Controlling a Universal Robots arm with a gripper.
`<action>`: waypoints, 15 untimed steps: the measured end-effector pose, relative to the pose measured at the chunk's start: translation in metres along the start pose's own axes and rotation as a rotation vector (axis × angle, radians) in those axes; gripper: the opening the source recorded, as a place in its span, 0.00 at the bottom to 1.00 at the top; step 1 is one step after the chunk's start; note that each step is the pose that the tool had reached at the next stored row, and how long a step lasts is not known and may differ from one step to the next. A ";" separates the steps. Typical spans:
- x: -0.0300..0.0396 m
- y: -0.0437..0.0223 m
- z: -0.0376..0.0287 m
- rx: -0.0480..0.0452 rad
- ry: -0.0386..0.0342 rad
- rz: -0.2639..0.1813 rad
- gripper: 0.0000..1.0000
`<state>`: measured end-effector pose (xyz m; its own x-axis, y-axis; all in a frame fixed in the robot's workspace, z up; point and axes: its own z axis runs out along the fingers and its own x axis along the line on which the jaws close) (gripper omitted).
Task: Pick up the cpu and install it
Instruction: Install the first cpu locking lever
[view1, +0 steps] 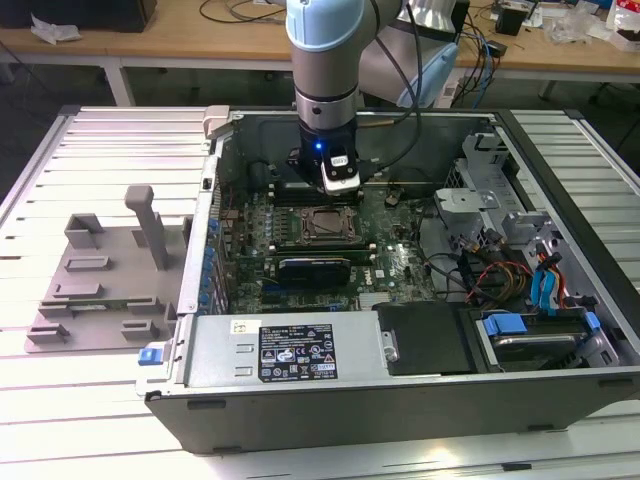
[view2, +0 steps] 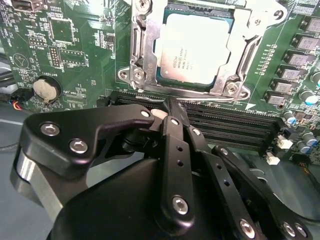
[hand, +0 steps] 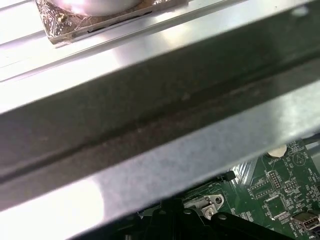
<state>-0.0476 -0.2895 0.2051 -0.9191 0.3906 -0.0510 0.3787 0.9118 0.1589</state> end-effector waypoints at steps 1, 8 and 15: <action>0.0000 -0.0001 0.0000 0.0018 -0.0007 0.000 0.11; 0.0001 -0.0003 0.0023 0.0059 -0.0051 0.019 0.11; 0.0002 -0.0008 0.0047 0.0117 -0.0092 0.031 0.11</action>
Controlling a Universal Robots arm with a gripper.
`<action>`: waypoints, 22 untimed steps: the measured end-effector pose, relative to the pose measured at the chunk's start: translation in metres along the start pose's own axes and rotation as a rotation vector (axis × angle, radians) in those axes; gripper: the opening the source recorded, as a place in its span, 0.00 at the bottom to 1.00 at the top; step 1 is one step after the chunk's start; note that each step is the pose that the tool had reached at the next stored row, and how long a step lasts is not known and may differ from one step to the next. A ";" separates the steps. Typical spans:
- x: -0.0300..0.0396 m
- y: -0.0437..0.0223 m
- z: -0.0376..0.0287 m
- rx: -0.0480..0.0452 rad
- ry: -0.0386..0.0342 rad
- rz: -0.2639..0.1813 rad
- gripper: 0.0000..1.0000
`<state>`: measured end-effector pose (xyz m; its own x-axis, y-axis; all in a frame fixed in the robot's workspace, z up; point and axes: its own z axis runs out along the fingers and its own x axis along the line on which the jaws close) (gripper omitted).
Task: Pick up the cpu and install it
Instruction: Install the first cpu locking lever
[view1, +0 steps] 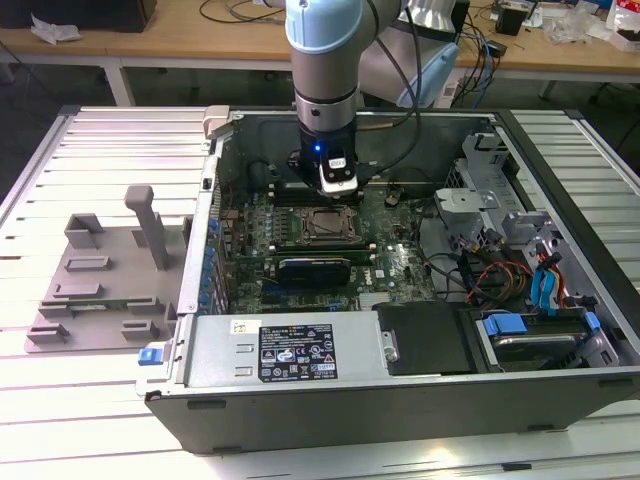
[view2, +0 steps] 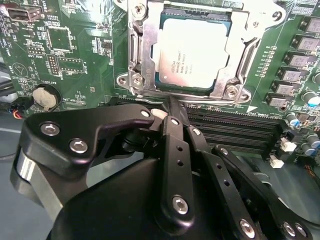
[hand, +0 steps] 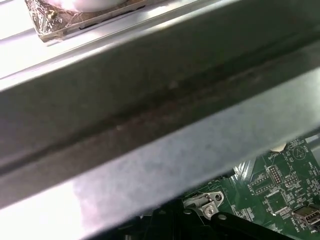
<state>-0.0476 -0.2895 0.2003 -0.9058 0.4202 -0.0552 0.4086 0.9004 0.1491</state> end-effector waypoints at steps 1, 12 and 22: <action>0.0000 0.0000 0.0000 0.0004 -0.0004 0.001 0.11; 0.0013 0.0030 -0.0112 0.0001 -0.0019 0.001 0.11; 0.0041 0.0039 -0.0091 0.0222 -0.0131 -0.002 0.11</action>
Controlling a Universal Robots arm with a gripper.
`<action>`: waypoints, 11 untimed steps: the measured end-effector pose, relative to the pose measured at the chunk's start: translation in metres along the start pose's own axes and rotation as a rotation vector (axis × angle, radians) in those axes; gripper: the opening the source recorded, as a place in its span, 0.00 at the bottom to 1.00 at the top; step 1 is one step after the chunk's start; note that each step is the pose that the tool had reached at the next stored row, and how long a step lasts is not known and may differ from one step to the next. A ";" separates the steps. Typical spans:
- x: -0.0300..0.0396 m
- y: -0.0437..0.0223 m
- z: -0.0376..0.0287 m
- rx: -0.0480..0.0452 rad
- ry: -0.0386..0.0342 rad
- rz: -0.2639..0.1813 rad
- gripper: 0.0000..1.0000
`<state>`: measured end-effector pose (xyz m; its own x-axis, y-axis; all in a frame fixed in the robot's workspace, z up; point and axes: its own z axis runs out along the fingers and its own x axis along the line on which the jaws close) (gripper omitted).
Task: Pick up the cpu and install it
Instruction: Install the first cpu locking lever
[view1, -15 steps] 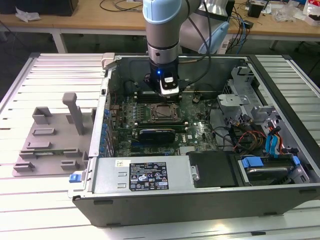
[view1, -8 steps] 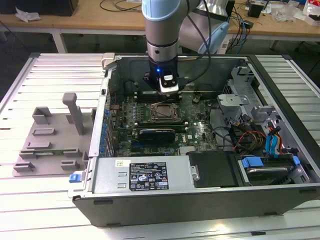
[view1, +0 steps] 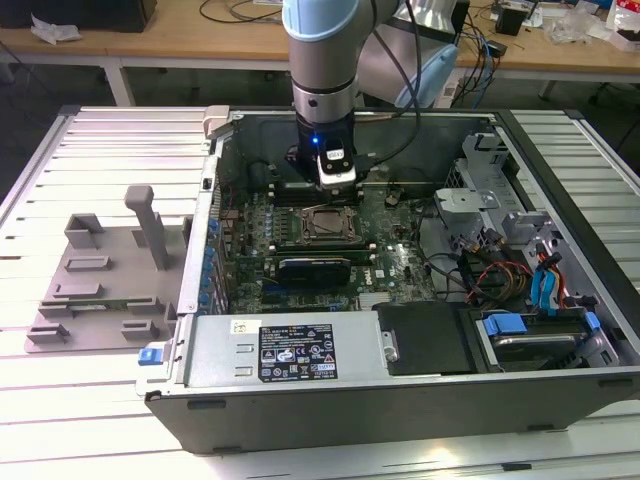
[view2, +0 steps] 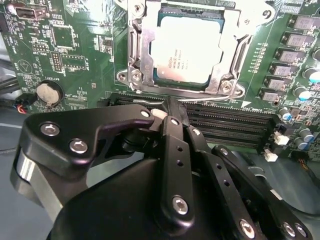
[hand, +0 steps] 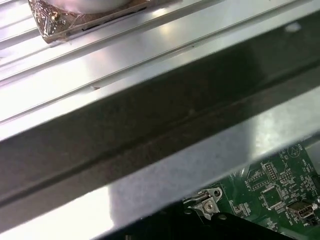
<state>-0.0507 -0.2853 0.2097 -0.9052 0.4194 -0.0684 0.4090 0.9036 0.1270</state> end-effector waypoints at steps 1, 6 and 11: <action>0.0004 0.0008 0.0003 0.0011 -0.0004 0.000 0.11; 0.0014 0.0021 0.0005 0.0008 -0.0006 0.000 0.11; 0.0023 0.0017 0.0005 -0.0032 -0.0077 -0.001 0.11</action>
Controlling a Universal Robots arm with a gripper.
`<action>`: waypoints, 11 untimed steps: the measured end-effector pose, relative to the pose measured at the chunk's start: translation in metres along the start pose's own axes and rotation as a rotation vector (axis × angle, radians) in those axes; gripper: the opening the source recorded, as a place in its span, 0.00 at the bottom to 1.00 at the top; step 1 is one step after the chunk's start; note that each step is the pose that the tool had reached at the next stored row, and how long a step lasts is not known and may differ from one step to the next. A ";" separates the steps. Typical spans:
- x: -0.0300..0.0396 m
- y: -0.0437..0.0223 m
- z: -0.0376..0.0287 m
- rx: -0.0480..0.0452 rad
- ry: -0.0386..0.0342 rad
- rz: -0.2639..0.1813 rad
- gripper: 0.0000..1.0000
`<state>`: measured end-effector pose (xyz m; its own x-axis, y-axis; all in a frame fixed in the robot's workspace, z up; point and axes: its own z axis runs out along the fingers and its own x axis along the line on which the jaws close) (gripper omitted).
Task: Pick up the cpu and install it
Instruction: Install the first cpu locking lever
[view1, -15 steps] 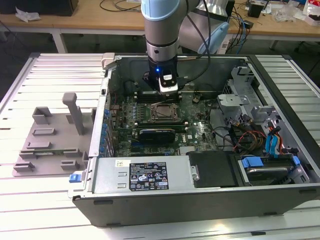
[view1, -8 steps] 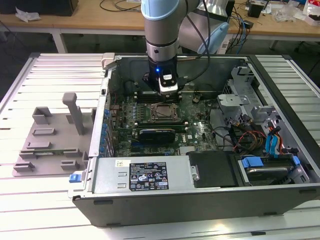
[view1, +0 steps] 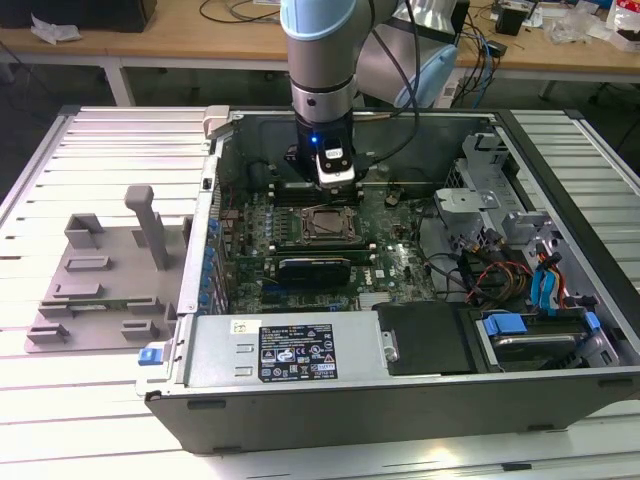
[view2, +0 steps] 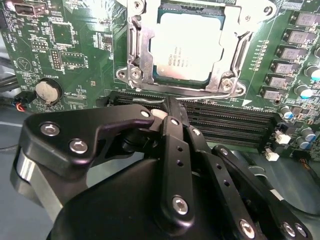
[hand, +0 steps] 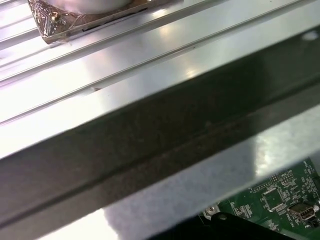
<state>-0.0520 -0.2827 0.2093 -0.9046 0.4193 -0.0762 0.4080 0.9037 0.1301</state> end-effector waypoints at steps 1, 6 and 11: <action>0.0000 0.0000 0.0000 -0.0012 -0.0025 0.000 0.11; 0.0010 -0.0005 -0.0001 -0.0037 -0.0080 -0.001 0.11; 0.0025 -0.0012 -0.0002 -0.0058 -0.0122 -0.001 0.11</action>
<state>-0.0548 -0.2827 0.2091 -0.9036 0.4192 -0.0884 0.4060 0.9037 0.1357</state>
